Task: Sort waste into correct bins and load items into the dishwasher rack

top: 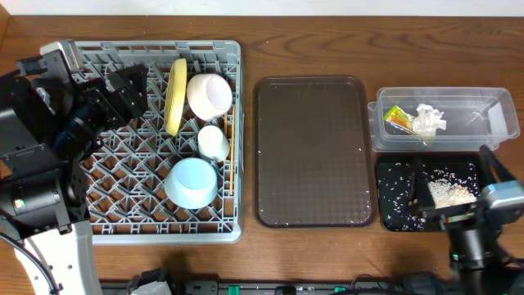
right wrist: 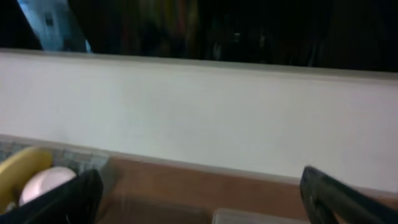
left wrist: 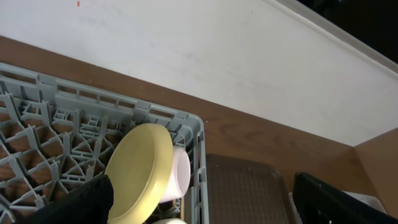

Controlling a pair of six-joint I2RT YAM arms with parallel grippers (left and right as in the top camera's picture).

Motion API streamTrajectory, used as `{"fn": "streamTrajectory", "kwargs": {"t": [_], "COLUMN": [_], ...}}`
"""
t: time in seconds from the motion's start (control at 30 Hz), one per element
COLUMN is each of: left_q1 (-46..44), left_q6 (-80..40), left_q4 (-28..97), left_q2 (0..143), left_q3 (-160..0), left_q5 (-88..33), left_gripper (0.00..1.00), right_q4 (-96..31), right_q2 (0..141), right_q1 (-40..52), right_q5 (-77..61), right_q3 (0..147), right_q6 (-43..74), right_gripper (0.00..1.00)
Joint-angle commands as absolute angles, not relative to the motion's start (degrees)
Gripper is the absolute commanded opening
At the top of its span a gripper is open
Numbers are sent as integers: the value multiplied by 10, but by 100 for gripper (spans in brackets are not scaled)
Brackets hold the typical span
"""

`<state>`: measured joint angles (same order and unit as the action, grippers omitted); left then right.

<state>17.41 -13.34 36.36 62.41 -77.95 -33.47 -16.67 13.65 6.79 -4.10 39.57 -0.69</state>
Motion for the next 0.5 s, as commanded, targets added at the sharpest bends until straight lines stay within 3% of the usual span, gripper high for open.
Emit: {"fn": "streamTrajectory", "kwargs": {"t": [0.0,0.33,0.47], "left_q1": [173,173,173], "left_q6": [-134,-134,-134], "left_q4": [364,364,364], "left_q2": [625,625,625], "left_q3": [-793,-793,-793], "left_q5": [-334,-334,-334], "left_gripper": [93,93,93], "right_q4": [-99,131,144], "right_q2": [80,3,3], "right_q1": [73,83,84], "right_q5": [-46,-48,-46], "right_q3": [296,55,2], "right_q6": [-20,-36,-36], "right_gripper": [99,99,99]}}
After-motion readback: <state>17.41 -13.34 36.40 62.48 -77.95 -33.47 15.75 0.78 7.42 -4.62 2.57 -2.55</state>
